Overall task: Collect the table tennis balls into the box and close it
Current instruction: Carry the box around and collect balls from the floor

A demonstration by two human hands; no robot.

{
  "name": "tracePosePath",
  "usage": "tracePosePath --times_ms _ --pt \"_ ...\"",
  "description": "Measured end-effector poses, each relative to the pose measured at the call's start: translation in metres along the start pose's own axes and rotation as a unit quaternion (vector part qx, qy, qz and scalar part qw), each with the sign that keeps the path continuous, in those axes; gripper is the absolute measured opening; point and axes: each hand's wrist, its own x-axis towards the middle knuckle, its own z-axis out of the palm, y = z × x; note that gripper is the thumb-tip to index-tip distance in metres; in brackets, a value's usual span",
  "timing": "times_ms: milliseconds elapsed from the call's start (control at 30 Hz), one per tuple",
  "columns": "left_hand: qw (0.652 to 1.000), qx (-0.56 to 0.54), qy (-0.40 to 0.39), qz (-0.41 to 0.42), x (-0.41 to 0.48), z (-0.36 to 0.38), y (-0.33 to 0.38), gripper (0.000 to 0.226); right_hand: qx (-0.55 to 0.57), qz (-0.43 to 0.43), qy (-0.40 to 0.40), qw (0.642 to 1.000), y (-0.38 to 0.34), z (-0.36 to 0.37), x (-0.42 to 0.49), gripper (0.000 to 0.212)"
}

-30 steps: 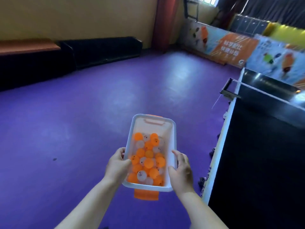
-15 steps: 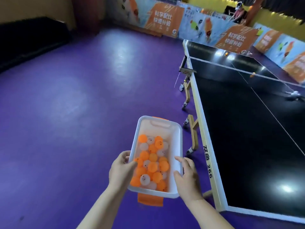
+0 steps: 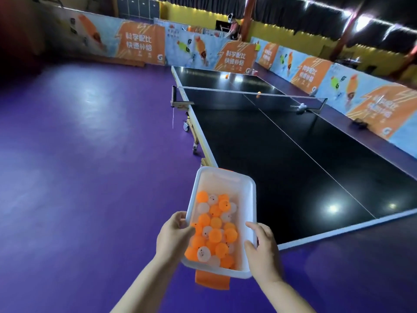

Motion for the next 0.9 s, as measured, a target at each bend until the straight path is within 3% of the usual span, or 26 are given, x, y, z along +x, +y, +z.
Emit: tracePosePath --times_ms 333,467,700,900 --pt "0.998 0.028 -0.053 0.038 -0.068 0.182 0.035 0.041 0.021 0.025 0.083 0.996 0.139 -0.136 0.001 0.044" --pt "0.996 0.042 -0.073 0.043 -0.088 0.238 0.043 0.037 0.02 0.061 0.104 0.992 0.185 -0.173 -0.002 0.044" --pt "0.993 0.059 -0.091 0.045 -0.09 0.287 0.051 0.036 0.024 0.071 0.132 0.988 0.221 -0.199 0.004 0.044" --pt "0.995 0.055 -0.074 0.025 -0.072 0.282 0.045 0.034 0.033 0.063 0.106 0.992 0.214 -0.187 0.02 0.043"
